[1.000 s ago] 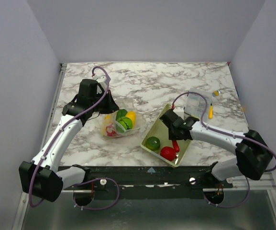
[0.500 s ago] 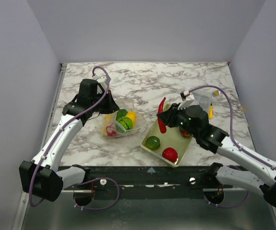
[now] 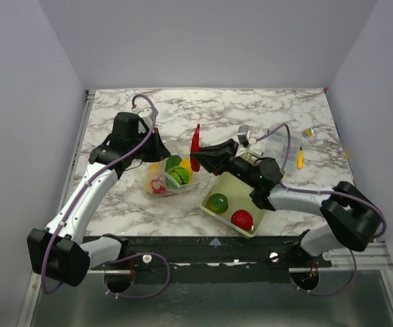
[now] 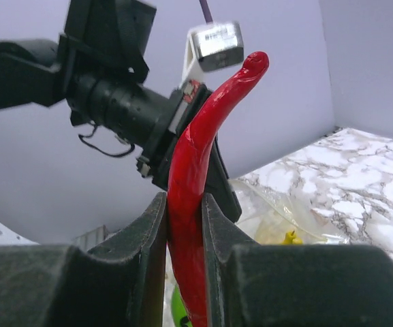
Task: Place the food in the zip-top bag and seal the zipper
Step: Place the fake vegetable in the zipper food storage bag.
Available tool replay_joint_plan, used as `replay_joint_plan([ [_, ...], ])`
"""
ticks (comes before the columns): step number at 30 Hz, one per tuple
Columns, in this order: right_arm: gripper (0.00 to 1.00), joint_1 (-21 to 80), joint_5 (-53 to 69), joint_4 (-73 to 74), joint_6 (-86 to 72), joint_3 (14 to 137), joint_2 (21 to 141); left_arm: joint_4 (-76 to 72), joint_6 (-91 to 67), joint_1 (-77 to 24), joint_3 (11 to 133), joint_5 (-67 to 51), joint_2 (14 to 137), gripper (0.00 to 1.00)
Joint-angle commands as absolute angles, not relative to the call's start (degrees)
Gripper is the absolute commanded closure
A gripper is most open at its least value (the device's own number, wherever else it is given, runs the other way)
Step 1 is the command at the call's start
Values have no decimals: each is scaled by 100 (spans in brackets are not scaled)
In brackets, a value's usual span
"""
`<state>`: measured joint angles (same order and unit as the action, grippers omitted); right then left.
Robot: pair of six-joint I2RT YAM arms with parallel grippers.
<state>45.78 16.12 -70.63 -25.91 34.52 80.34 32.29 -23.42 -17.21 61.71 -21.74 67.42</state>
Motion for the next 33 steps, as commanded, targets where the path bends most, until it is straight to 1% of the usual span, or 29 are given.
replay_joint_plan([
  [1, 93, 4623, 2134, -10170, -2346, 3476, 9050, 3152, -2329, -1687, 6179, -2292, 6645, 100],
  [7, 91, 4746, 1968, -10228, -2078, 3974, 9833, 3148, -2338, -1674, 6190, -2338, 6654, 100],
  [10, 86, 4746, 1834, -10225, -1986, 4204, 10110, 3138, -2349, -1670, 6192, -2355, 6654, 100],
  [15, 85, 4754, 1690, -10228, -2033, 4592, 10500, 3140, -2347, -1661, 6180, -2371, 6635, 100],
  [18, 71, 4755, 1546, -10230, -2027, 4734, 10704, 3145, -2347, -1652, 6181, -2373, 6627, 100],
  [19, 67, 4755, 1505, -10228, -2023, 4768, 10756, 3136, -2347, -1652, 6179, -2373, 6618, 100],
  [21, 57, 4755, 1410, -10228, -2052, 4780, 10831, 3136, -2347, -1655, 6179, -2365, 6611, 100],
  [25, 44, 4755, 1352, -10229, -2048, 4690, 10794, 3129, -2347, -1652, 6174, -2366, 6609, 100],
  [28, 42, 4750, 1234, -10030, -1997, 4566, 10611, 3135, -2347, -1652, 6168, -2373, 6602, 100],
  [33, 42, 4806, 984, -9025, -1771, 4421, 10102, 3137, -2347, -1642, 6176, -2378, 6602, 100],
])
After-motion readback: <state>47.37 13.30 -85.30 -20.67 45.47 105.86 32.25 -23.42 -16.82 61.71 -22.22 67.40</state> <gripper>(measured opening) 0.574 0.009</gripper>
